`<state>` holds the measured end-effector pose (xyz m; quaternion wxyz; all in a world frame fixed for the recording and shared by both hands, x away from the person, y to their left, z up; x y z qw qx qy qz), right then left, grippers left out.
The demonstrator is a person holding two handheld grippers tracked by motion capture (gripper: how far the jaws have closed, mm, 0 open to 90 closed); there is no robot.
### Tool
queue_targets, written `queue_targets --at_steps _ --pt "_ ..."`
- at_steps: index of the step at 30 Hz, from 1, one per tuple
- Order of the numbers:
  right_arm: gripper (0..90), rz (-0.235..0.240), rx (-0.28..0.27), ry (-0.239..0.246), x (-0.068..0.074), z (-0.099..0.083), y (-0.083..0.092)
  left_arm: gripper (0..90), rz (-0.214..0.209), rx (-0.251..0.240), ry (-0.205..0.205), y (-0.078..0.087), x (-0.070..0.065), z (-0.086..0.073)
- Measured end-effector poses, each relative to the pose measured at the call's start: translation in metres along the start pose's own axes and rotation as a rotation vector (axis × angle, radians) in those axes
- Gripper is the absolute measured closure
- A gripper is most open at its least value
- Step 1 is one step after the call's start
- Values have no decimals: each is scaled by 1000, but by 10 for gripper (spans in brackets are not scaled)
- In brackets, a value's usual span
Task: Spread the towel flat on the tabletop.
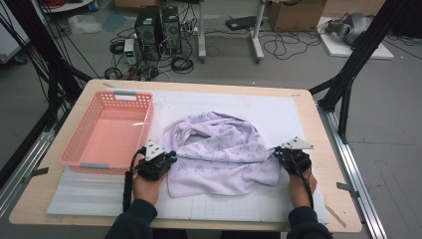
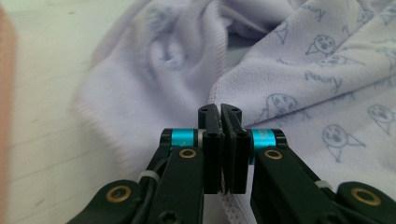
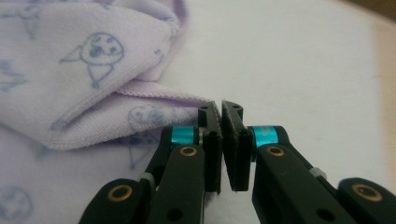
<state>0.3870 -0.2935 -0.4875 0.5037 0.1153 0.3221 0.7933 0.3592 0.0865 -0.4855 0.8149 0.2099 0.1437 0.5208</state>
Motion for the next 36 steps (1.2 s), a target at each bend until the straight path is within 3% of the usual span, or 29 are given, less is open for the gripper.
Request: queue_targets --at_steps 1,2,3,4,5,7,8,10,12,15,17,18,19,20,22,23,24,25,26,28,31,32,33,36 --pt "865 -55 -5 7 -6 2 0 870 -6 -6 -3 -8 -10 3" --pt "865 -55 -5 7 -6 2 0 869 -6 -6 -3 -8 -10 3" --pt "852 -103 -10 -25 -14 2 -1 852 -1 -1 -10 -14 -17 6" --pt "835 -99 -15 -48 -16 2 -1 806 -8 -12 8 -14 -19 8" --pt "794 -75 -25 -76 -15 3 0 687 -17 -13 19 -14 -19 8" --pt "704 -53 -60 -84 -14 4 9 537 -32 -3 11 -11 -18 6" --pt "677 -41 -83 -93 -14 5 13 515 -32 -3 11 -11 -18 6" --pt "676 -11 -134 -94 -12 5 28 474 -87 24 -5 -2 -15 0" --pt "667 43 -163 -79 -6 3 43 470 -96 26 -8 0 -14 -2" --pt "647 105 -178 -14 8 -5 61 476 -154 74 -25 6 -18 -11" --pt "632 181 -190 20 22 -9 70 484 -165 97 -29 4 -21 -14" --pt "632 181 -190 20 22 -9 70 486 -165 97 -29 4 -21 -14" --pt "602 274 -181 20 36 -12 73 491 -162 120 -55 1 -26 -15" --pt "601 317 -166 20 42 -13 72 492 -157 135 -75 0 -28 -16" --pt "625 342 -98 58 51 -20 66 568 -124 135 -115 -1 -30 -16" --pt "728 346 -52 60 53 -23 58 746 -143 138 -113 0 -31 -16" --pt "781 334 -30 70 53 -24 53 843 -140 141 -121 -1 -31 -16" --pt "854 332 -14 66 52 -23 47 855 -124 139 -121 -3 -31 -14" --pt "857 326 -1 52 49 -20 40 860 -84 137 -128 -4 -28 -12" --pt "864 291 43 47 43 -15 24 862 -35 117 -101 -7 -22 -8" --pt "870 198 62 105 34 -9 6 862 19 91 -104 -11 -16 -4" --pt "870 198 62 105 34 -9 6 862 19 91 -104 -11 -16 -4" --pt "869 128 62 141 27 -7 3 862 33 83 -101 -13 -14 -4" --pt "828 122 42 120 24 -8 2 842 31 83 -107 -14 -15 -4"
Point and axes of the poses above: each handheld gripper's, and its own axes: y roughly backward along the jaws, z roughly out of its top, x roughly to its left, the point moved 8 cm from there along -y, roughly forward along the jaws, and after that the axes turned 6 degrees about z, right-handed, at the moved point
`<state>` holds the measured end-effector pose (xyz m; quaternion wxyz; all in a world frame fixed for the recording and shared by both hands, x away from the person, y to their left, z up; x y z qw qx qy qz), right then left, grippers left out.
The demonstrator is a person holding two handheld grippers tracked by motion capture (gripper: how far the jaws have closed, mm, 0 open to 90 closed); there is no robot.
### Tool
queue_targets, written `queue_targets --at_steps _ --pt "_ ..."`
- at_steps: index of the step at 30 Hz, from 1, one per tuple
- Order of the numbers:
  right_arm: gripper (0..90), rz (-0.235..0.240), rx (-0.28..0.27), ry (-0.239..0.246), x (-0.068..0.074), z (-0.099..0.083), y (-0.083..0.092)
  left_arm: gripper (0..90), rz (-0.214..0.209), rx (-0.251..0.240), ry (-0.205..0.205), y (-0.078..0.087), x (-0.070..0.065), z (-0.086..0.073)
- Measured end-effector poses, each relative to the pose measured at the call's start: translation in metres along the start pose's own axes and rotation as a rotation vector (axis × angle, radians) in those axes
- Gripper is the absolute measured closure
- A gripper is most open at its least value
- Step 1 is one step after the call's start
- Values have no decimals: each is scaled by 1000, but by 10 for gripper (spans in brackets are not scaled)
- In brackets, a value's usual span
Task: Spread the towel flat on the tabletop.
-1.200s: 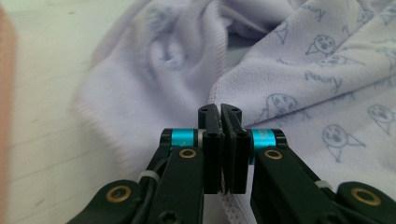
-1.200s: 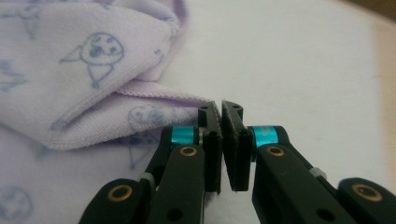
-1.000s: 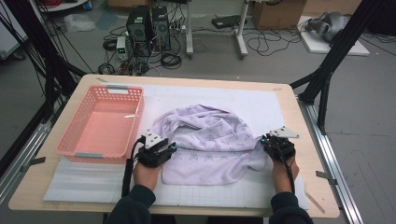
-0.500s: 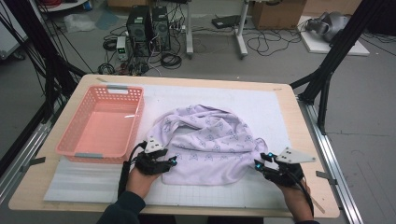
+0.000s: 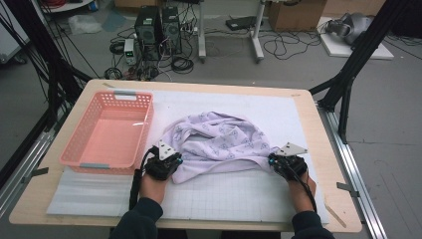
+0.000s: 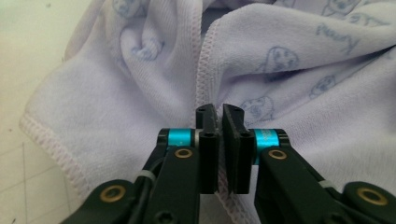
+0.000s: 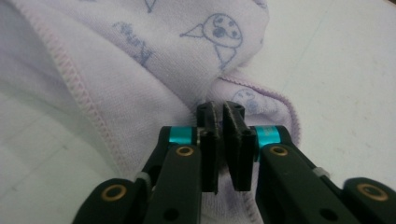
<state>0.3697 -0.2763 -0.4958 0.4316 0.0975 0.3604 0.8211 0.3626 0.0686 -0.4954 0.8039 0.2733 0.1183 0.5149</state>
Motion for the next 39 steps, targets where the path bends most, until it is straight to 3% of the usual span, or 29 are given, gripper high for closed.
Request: queue_targets --at_steps 2,3,5,10,14,15,17,20,21,24,26,27,28,30,31,32,33,36,39 --pt "762 6 -28 -31 0 0 6 718 -19 -25 -6 2 -1 1" --pt "734 20 -60 -60 1 0 12 630 -51 -33 45 6 -1 1" --pt "718 31 -102 -74 2 -1 24 586 -75 -49 63 12 -1 1" --pt "698 20 -163 -63 9 -8 57 558 -150 -71 62 26 -3 -3" --pt "755 53 -205 -72 20 -15 77 548 -204 -63 49 35 -8 -8" --pt "766 82 -208 -75 24 -17 79 549 -203 -60 38 35 -10 -10" --pt "768 143 -186 -69 34 -22 74 551 -220 -45 33 34 -14 -13" --pt "747 178 -149 -59 41 -22 60 551 -223 -29 23 31 -18 -15" --pt "740 169 -127 -46 42 -22 53 550 -207 -11 0 29 -21 -16" --pt "712 134 -81 -42 37 -20 36 518 -188 17 -13 25 -24 -17" --pt "635 99 -30 -39 31 -20 23 494 -166 35 -39 22 -26 -18" --pt "627 103 -29 -47 29 -20 20 496 -151 40 -64 22 -27 -18" --pt "630 107 -35 -57 27 -20 18 496 -151 40 -64 22 -27 -18" --pt "660 114 -41 -54 27 -20 18 529 -139 37 -87 22 -28 -18" --pt "728 144 -47 -68 28 -21 18 586 -152 32 -88 22 -29 -18" --pt "775 156 -48 -83 28 -21 18 674 -155 28 -85 23 -30 -18" --pt "862 172 -49 -91 29 -21 18 869 -157 28 -86 23 -30 -18" --pt "874 177 -28 -99 31 -20 20 876 -159 29 -43 25 -28 -18" --pt "874 208 0 -85 38 -25 31 878 -163 31 -32 30 -25 -22"
Point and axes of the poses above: each handheld gripper's, and its own axes: y roughly backward along the jaws, z roughly out of its top, x roughly to its left, the point moved 8 cm from there along -y, roughly forward along the jaws, and after that the axes turned 6 degrees about z, right-handed, at the moved point
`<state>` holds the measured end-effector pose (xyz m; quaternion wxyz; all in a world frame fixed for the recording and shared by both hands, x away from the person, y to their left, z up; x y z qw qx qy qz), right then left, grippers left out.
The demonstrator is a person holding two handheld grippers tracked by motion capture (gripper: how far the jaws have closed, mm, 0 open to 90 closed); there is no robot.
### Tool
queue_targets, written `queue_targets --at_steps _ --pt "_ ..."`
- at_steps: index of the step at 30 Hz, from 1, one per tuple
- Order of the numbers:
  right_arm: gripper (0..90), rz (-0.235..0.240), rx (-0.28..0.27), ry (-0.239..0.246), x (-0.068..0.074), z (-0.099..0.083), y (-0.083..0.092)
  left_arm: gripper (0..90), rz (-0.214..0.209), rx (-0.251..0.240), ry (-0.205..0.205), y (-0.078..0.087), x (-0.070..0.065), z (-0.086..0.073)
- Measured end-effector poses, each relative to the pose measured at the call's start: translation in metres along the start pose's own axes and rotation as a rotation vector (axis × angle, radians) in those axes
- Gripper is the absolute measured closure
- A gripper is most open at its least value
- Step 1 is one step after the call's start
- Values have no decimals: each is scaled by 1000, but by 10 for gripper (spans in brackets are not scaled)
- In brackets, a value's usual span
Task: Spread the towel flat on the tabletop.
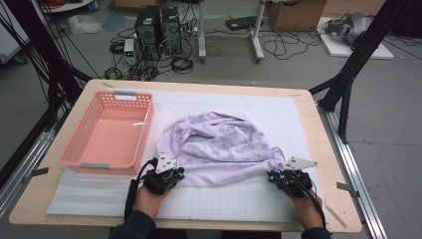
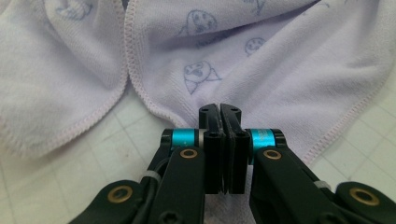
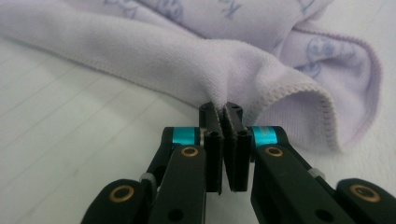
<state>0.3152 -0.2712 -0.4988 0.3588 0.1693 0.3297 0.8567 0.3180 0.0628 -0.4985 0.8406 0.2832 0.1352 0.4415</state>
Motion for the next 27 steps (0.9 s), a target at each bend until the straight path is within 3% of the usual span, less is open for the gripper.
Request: queue_targets --at_steps 5,13,17,22,27 --pt "873 26 -16 4 12 -14 19 878 -16 -16 7 11 -5 -3" --pt "873 45 0 10 37 -39 46 878 -56 -38 -8 45 -31 -22" --pt "873 55 11 15 52 -50 56 878 -70 -40 -15 55 -38 -31" --pt "873 98 20 22 79 -67 78 880 -131 -51 7 77 -50 -45" --pt "868 115 40 28 89 -78 90 875 -166 -49 0 88 -59 -50"
Point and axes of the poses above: each handheld gripper's, and its own axes: y roughly backward along the jaws, z roughly out of its top, x roughly to its left, the point moved 8 cm from there along -y, roughly forward along the jaws, and after that the axes turned 6 degrees about z, right-handed, at the moved point
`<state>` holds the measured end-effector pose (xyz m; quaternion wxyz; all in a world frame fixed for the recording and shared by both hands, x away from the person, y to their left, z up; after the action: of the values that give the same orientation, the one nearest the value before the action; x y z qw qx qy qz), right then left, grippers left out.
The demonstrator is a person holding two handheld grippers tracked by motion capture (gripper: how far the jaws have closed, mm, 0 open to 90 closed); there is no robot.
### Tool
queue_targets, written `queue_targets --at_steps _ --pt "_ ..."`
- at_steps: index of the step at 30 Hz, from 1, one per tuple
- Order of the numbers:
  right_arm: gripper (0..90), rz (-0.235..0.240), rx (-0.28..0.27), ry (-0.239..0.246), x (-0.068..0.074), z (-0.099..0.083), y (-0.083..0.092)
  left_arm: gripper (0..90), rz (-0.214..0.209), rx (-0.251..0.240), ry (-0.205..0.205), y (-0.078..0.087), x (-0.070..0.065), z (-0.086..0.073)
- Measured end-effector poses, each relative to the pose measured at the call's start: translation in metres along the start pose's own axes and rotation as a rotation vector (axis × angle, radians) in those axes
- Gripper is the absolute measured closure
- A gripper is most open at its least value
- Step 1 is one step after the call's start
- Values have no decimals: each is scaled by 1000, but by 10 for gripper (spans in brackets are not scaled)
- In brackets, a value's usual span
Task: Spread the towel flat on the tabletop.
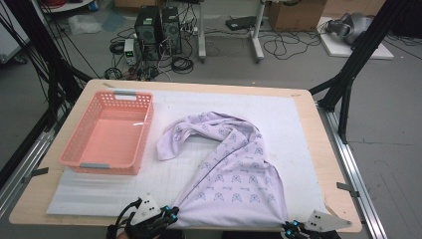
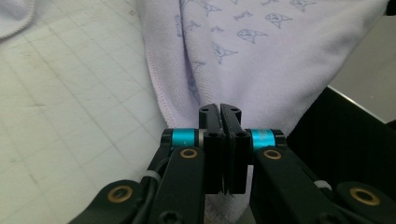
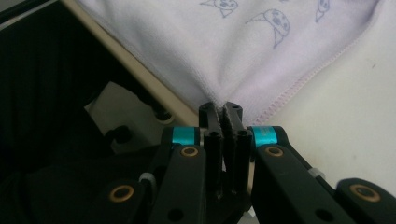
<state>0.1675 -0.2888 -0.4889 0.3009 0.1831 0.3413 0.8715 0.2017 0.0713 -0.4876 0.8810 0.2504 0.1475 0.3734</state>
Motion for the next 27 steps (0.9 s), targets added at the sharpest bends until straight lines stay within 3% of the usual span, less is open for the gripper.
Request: queue_targets --at_steps 1,2,3,6,7,8,9,10,11,14,15,17,18,19,20,21,22,27 --pt "847 5 -8 -3 -1 -1 0 840 -3 -14 -2 -2 -2 1" --pt "847 5 -8 -3 -1 -1 0 736 -3 -14 -2 -2 -2 1" --pt "681 11 -35 -21 -4 3 -2 587 7 -30 18 -8 1 8" --pt "619 8 -80 -42 -8 13 -3 524 34 -69 27 -13 10 20" --pt "588 -46 -117 -44 -19 26 -6 517 46 -90 68 -22 23 32" --pt "578 -75 -119 -52 -25 30 -7 507 52 -84 85 -28 29 37" --pt "555 -121 -122 -62 -34 35 -10 512 51 -87 99 -35 34 43" --pt "555 -121 -122 -62 -34 35 -10 514 51 -87 99 -35 34 43" --pt "558 -215 -106 -104 -56 43 -20 510 46 -66 127 -50 43 52" --pt "582 -260 -97 -163 -76 46 -33 509 47 -49 122 -64 49 61" --pt "609 -273 -87 -182 -81 46 -38 509 42 -3 140 -77 53 61" --pt "639 -270 -67 -192 -86 44 -46 516 40 41 128 -89 53 59" --pt "713 -256 -84 -206 -85 44 -47 524 40 41 128 -89 53 59" --pt "790 -230 -92 -218 -85 45 -48 579 16 69 109 -95 48 55" --pt "859 -211 -92 -218 -83 45 -48 690 26 74 71 -96 45 53" --pt "870 -204 -85 -209 -81 45 -48 775 57 71 42 -95 44 52" --pt "874 -208 -76 -193 -80 45 -47 864 54 74 53 -93 42 51" --pt "879 -170 -58 -180 -70 34 -35 876 55 52 65 -70 35 34"
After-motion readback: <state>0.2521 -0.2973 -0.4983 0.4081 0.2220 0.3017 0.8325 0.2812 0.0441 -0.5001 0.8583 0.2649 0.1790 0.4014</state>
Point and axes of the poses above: each handheld gripper's, and its own axes: y roughly backward along the jaws, z roughly out of its top, x roughly to its left, the point moved 8 cm from there along -y, roughly forward along the jaws, and after that the axes turned 6 degrees about z, right-handed, at the moved point
